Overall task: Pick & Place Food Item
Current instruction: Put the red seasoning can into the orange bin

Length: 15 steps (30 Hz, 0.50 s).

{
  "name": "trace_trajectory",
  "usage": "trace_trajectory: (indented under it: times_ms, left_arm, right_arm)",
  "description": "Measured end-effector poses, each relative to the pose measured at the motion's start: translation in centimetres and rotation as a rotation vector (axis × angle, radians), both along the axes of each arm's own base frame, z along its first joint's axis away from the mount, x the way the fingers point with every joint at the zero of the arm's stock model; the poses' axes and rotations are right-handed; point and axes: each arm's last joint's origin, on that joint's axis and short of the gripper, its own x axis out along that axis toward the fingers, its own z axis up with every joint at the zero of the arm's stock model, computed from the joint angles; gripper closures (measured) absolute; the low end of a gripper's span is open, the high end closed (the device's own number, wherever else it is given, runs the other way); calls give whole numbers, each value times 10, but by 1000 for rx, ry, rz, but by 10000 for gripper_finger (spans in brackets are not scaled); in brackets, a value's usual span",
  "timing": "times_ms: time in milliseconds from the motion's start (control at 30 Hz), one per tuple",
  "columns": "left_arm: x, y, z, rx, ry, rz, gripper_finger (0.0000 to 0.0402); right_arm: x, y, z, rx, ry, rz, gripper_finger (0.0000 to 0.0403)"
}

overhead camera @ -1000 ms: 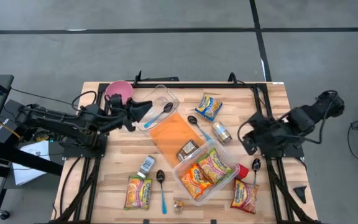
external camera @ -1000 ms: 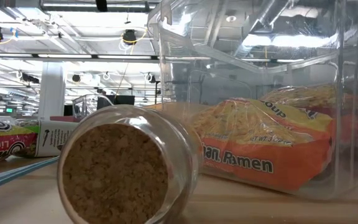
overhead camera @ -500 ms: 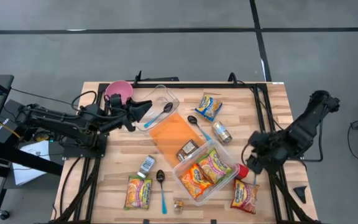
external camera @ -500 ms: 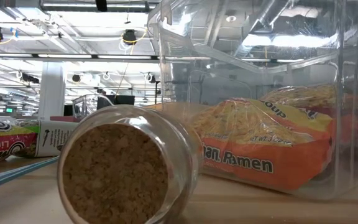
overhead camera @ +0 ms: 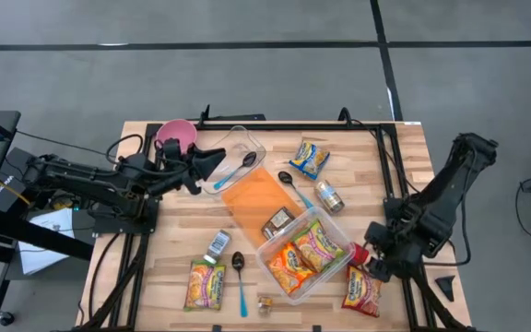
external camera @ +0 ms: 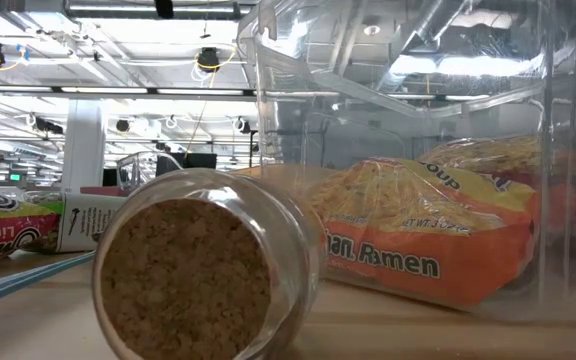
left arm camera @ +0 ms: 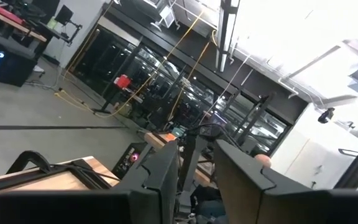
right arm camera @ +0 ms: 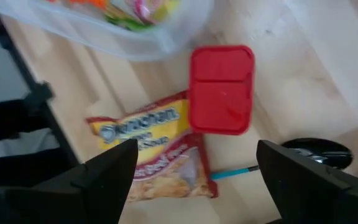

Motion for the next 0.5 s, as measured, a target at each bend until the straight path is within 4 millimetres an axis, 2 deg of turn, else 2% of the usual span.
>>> trace_trajectory:
  times_ms: [233,500]
  left_arm:
    - [0,0,0,2,-5,-7,302]
    - [0,0,0,2,-5,-7,302]
  right_arm:
    - [-8,-2,-20,-79,1,28,78]
    - [-2,-2,-32,-34,-26,-16,78]
